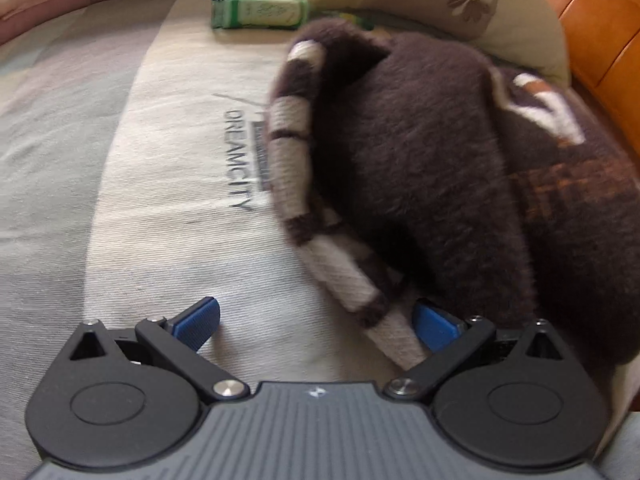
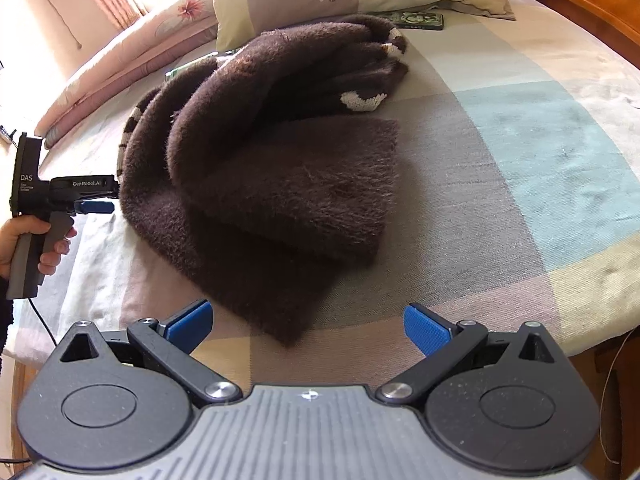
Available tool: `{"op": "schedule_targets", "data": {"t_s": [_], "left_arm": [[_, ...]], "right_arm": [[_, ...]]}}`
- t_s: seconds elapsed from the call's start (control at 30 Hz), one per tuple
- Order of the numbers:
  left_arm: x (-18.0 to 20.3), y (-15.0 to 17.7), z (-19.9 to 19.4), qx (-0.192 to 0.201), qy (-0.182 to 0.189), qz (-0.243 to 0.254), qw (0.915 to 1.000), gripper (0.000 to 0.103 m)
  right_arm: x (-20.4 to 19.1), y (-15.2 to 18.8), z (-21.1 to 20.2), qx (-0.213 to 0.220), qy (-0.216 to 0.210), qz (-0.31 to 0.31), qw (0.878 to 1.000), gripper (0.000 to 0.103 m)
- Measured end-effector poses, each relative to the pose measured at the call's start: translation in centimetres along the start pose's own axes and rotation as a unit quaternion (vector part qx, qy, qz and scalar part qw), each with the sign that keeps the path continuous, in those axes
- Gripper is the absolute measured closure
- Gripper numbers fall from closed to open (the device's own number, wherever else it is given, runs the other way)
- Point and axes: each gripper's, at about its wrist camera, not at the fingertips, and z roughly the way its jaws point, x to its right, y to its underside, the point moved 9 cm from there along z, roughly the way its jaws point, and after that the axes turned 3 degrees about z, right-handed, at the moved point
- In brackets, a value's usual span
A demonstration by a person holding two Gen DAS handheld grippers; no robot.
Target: Fold clothes
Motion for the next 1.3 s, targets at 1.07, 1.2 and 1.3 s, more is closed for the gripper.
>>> {"op": "schedule_targets", "data": {"t_s": [1.07, 1.2, 1.3], "left_arm": [[-11.7, -8.0, -1.0, 0.045, -0.274, 0.019, 0.9605, 0.0], [-9.8, -6.2, -2.6, 0.056, -0.217, 0.029, 0.9742, 0.001], [-8.2, -4.7, -4.4, 0.064, -0.174, 0.039, 0.9819, 0.001]], "right_arm": [[2.5, 0.2, 0.5, 0.004, 0.027, 0.021, 0.999, 0.0], [2.3, 0.3, 1.0, 0.001, 0.022, 0.02, 1.0, 0.0], [2.0, 0.1, 1.4, 0.001, 0.017, 0.017, 1.0, 0.0]]}}
